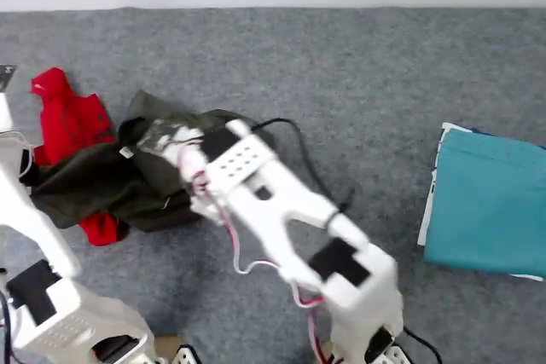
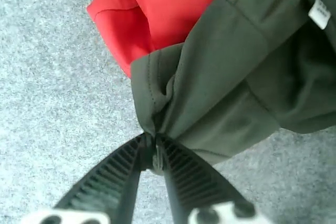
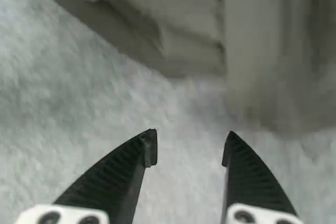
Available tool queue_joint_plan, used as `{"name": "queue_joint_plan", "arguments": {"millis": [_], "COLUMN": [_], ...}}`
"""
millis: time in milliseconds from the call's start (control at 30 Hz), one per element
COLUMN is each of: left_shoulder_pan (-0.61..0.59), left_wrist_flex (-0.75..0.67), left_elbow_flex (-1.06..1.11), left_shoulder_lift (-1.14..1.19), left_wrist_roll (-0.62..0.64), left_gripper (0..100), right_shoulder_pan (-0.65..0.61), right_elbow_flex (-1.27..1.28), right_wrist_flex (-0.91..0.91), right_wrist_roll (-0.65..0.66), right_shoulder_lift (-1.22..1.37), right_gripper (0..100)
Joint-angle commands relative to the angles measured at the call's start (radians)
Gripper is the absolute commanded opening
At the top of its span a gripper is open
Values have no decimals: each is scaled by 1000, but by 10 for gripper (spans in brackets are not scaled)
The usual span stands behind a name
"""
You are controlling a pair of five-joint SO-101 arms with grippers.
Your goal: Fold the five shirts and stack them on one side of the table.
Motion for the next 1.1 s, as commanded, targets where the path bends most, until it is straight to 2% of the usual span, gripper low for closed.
{"name": "queue_joint_plan", "arguments": {"millis": [0,267,333,433,467,600,700,933,1067], "left_shoulder_pan": [-8,-8,-8,-8,-8,-5,15,155,169], "left_wrist_flex": [-11,-6,-5,9,12,32,32,31,29], "left_elbow_flex": [-7,-7,-7,-13,-21,-88,-128,-147,-148], "left_shoulder_lift": [-55,-64,-64,-66,-66,-77,-143,-408,-531], "left_wrist_roll": [17,18,18,48,60,115,140,140,140], "left_gripper": [5,5,5,5,5,5,5,5,5], "right_shoulder_pan": [-48,-59,-41,-10,5,79,131,219,280], "right_elbow_flex": [-180,-394,-445,-555,-592,-776,-933,-1045,-1040], "right_wrist_flex": [-4,-2,22,97,131,277,364,361,360], "right_wrist_roll": [-14,-8,-8,-8,-8,-5,49,98,107], "right_shoulder_lift": [110,407,455,478,478,458,437,245,107], "right_gripper": [216,206,147,0,23,13,9,9,9]}}
